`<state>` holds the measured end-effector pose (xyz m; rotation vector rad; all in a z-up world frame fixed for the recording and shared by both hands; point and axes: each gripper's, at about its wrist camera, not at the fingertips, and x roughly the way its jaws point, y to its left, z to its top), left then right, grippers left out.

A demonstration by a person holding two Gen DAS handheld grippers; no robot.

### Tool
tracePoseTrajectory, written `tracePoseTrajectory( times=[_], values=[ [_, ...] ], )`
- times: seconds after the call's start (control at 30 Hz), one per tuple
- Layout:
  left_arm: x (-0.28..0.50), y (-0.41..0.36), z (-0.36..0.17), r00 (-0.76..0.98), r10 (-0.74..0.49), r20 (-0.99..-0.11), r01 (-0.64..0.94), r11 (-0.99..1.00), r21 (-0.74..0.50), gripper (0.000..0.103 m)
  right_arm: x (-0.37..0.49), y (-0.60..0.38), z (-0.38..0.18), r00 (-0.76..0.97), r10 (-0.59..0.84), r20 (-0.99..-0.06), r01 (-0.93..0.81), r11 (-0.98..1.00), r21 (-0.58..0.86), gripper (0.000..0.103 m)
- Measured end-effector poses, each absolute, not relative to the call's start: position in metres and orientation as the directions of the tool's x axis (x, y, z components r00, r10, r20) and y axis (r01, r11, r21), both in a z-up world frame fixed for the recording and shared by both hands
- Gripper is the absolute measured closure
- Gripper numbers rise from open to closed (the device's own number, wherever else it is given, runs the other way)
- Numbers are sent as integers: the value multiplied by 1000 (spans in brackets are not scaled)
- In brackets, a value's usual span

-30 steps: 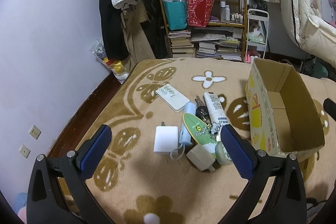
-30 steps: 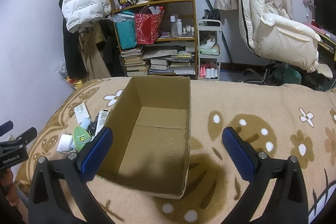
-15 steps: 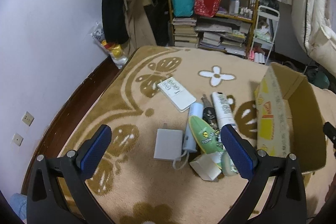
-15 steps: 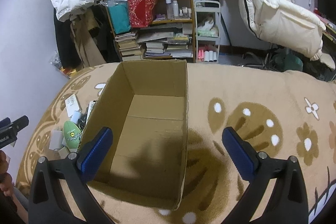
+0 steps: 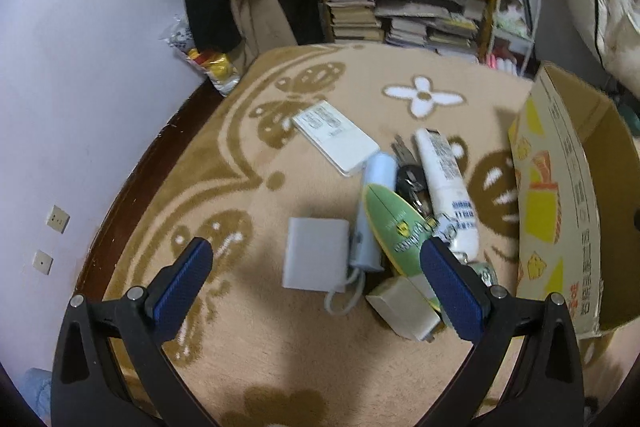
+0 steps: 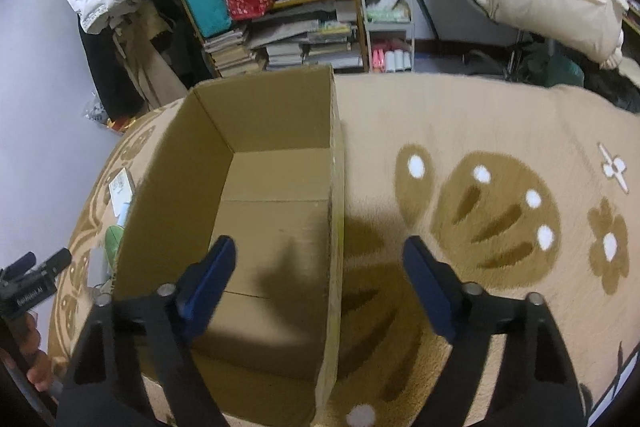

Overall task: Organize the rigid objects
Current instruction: 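Clamp the cardboard box wall with the right tool while the left tool approaches the pile, then grasp the beige plug block with the left tool and lift it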

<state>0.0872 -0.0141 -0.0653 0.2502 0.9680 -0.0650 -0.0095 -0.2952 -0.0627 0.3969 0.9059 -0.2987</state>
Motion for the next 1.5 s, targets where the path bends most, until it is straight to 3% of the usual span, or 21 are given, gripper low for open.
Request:
tracePoseTrajectory(
  times=[0.07,0.13,0.2,0.3,0.43,0.77,1.17,1.5],
  values=[
    [86,-22,-72,561,73,-824,187,959,212,0,-7,-297,-69,563,-64,-824,410,887,211,37],
    [85,-28,-78,555,84,-828,203,951,232,1,-4,-298,-74,543,-54,-838,405,891,205,59],
    [85,-34,-86,544,98,-833,217,943,252,1,-1,-298,-77,530,-48,-847,397,896,198,71],
    [86,-38,-96,525,123,-842,231,932,280,1,2,-296,-78,522,-49,-852,391,901,188,73],
    [88,-43,-108,509,151,-847,236,923,306,1,6,-291,-78,519,-71,-852,376,914,153,92],
    [99,-41,-137,393,134,-910,228,944,238,1,3,-299,-80,518,-66,-853,397,902,171,94],
    [94,-48,-141,401,162,-902,240,931,274,1,3,-295,-81,517,-66,-853,387,907,164,94],
    [97,-41,-146,339,132,-931,235,947,220,0,3,-294,-81,517,-66,-853,386,908,163,94]
  ],
)
